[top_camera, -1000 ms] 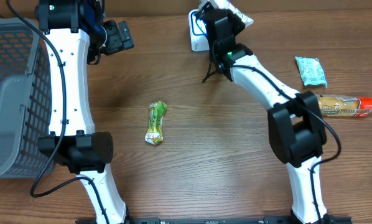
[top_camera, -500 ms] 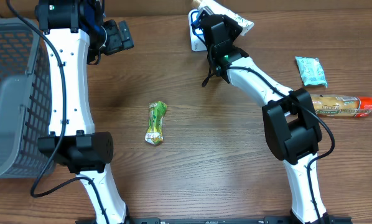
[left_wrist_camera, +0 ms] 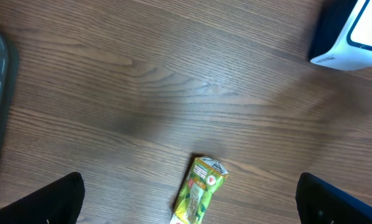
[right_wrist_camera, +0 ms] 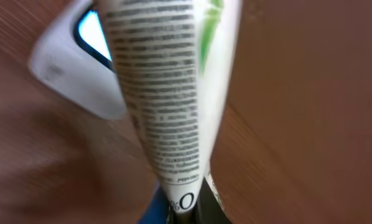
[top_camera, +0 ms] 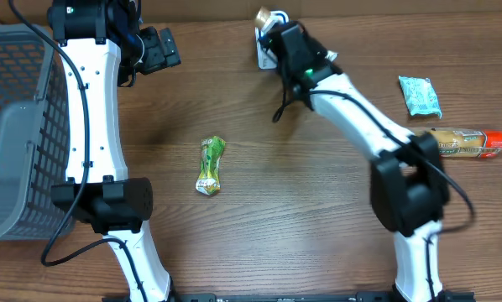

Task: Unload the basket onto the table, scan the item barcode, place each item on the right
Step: 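Hold the white tube in front of the scanner, then carry the white tube right and set it above the spaghetti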

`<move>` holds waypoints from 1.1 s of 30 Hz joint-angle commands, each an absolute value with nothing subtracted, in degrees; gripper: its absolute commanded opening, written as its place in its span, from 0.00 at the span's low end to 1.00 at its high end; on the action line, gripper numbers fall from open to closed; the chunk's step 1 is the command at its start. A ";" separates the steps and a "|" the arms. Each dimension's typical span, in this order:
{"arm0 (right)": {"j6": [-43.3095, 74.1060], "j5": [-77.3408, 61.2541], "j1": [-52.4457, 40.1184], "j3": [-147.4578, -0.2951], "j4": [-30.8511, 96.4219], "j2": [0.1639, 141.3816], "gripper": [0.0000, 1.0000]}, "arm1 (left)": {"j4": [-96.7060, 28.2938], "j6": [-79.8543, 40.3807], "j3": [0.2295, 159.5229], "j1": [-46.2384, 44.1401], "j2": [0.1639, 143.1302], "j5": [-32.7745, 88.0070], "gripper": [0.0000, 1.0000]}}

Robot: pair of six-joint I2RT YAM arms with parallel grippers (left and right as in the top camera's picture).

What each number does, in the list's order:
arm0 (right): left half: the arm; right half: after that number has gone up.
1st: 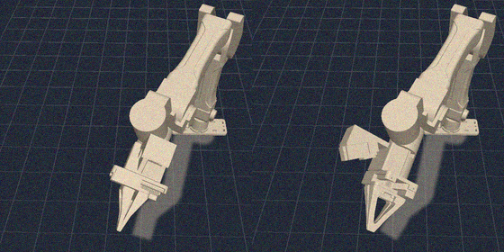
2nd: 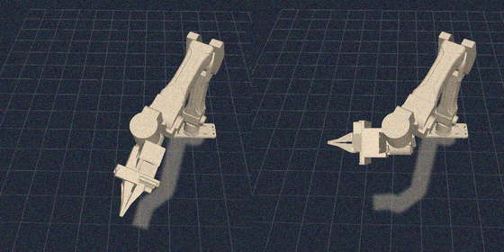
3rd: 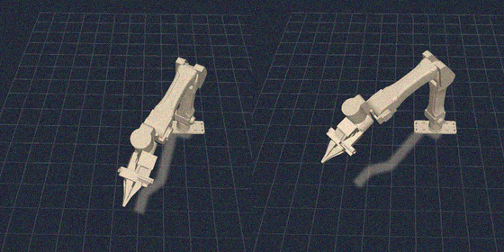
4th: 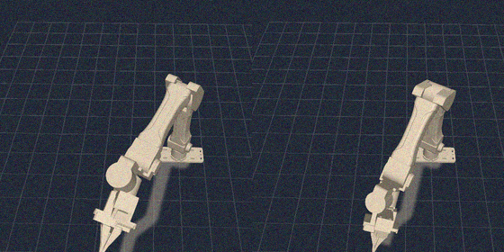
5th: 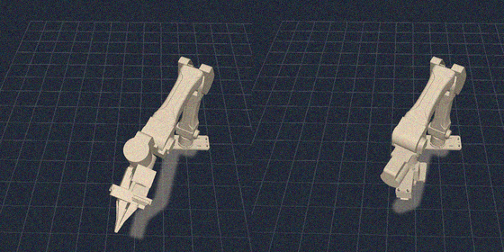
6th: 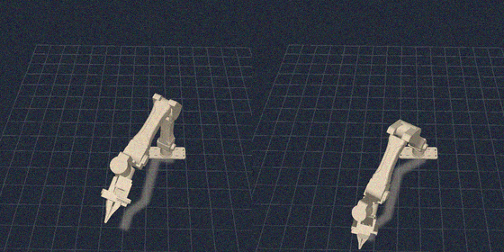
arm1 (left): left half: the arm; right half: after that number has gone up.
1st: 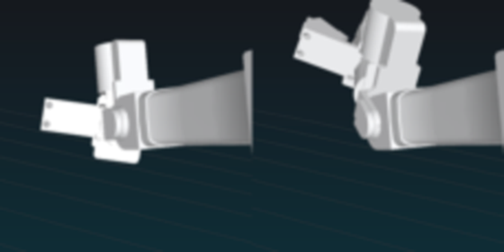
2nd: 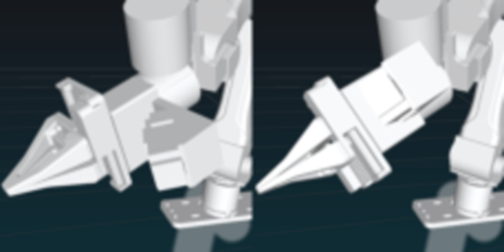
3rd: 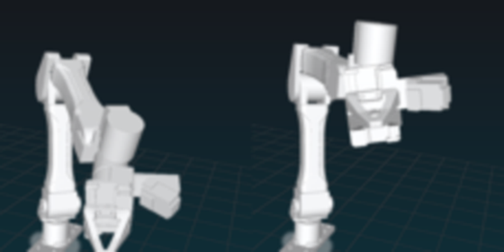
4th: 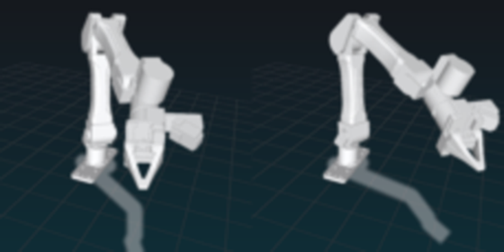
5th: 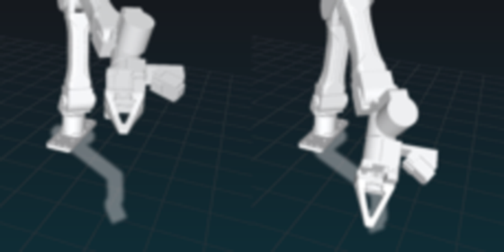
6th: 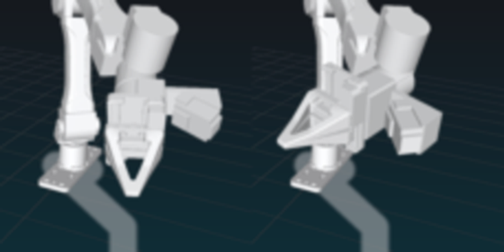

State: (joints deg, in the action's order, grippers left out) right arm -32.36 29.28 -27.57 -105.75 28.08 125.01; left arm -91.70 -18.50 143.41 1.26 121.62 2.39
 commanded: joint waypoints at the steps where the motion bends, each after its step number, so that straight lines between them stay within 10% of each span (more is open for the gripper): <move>1: -12.29 15.68 -24.64 -108.03 34.72 108.75 0.04 | -91.61 -19.33 144.49 1.32 120.77 2.50 0.99; 22: 62.17 0.78 5.98 -96.99 59.37 103.66 0.04 | -91.61 -19.31 144.49 1.32 120.77 2.48 1.00; 33: 70.67 11.16 8.75 -82.26 51.75 103.92 0.12 | -91.61 -19.31 144.49 1.32 120.77 2.50 0.99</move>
State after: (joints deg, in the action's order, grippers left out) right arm 68.10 7.01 8.60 -83.18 53.32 104.77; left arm -91.70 -18.50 143.41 1.26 121.62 2.39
